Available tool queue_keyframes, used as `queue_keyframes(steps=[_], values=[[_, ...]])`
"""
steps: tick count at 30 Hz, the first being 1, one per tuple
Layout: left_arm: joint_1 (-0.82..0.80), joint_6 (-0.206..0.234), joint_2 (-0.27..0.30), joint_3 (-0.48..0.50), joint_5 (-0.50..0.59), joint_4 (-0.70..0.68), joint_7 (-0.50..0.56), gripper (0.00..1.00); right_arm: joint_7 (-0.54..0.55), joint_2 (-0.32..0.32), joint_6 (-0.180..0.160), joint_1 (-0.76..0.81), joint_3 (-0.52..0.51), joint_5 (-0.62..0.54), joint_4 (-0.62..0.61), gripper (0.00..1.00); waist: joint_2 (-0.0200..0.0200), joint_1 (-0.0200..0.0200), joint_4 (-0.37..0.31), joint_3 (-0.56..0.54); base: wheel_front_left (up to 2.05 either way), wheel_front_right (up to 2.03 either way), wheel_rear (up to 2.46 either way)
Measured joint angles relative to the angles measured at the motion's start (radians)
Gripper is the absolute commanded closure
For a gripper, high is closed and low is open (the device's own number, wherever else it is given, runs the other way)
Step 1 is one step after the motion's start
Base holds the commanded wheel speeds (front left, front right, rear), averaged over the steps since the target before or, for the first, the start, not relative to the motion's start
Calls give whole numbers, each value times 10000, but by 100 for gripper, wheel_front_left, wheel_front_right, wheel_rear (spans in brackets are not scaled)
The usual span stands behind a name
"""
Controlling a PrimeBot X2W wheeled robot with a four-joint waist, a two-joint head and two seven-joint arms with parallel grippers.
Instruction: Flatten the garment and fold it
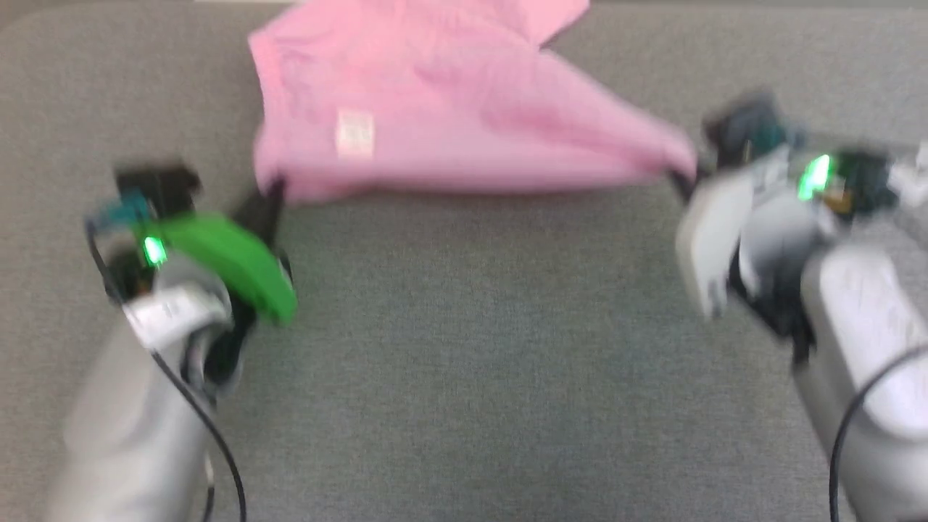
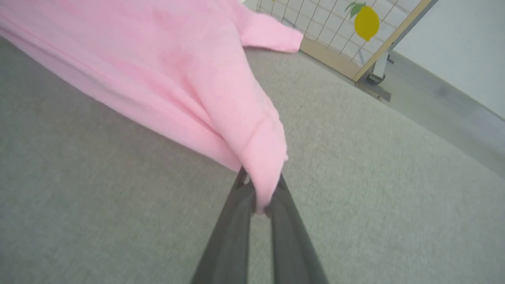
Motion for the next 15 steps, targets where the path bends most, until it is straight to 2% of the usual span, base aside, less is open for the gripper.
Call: queue_keyframes(steps=[2,6,15], values=[[984,36,107,-184,-173,-445,431,100,253,-82,0,1152,-123,176,-568,100,0,0,3,-282,0,0,0],[2892,499,242,-437,-380,-1496,1035,100,644,-23,2,3500,-748,314,-1668,100,0,0,37,-882,0,0,0],[5758,1639,510,-779,-709,-3365,1797,100,1572,995,2,7148,-2111,81,-3409,100,0,0,325,-1751,0,0,0]])
